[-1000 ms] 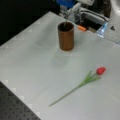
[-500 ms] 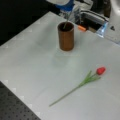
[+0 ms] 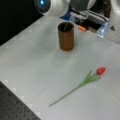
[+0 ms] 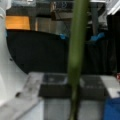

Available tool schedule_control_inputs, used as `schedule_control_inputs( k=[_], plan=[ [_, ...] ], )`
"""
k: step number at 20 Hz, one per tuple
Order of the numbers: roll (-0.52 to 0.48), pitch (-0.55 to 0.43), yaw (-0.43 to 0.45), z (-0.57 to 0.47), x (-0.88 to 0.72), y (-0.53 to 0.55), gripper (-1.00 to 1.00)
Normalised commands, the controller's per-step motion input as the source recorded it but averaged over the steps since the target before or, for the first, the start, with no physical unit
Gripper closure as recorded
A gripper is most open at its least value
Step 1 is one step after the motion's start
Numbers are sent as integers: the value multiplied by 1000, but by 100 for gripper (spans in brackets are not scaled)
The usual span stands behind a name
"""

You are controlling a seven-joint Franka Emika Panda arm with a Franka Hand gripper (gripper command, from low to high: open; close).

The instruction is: Flower insertion into a vase

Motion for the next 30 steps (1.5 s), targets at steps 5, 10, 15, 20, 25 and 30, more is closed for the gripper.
schedule_control_inputs(
  k=[5,10,15,20,25,30],
  plan=[
    [-69,-51,-43,-186,132,-34,100],
    [-51,-38,-69,-64,163,-11,-100],
    [-30,-28,-80,-17,212,-6,-100],
    [-7,-18,-91,-11,233,-7,-100],
    [-11,7,-86,18,237,-1,-100],
    [13,-55,-64,101,222,1,-100]
  ],
)
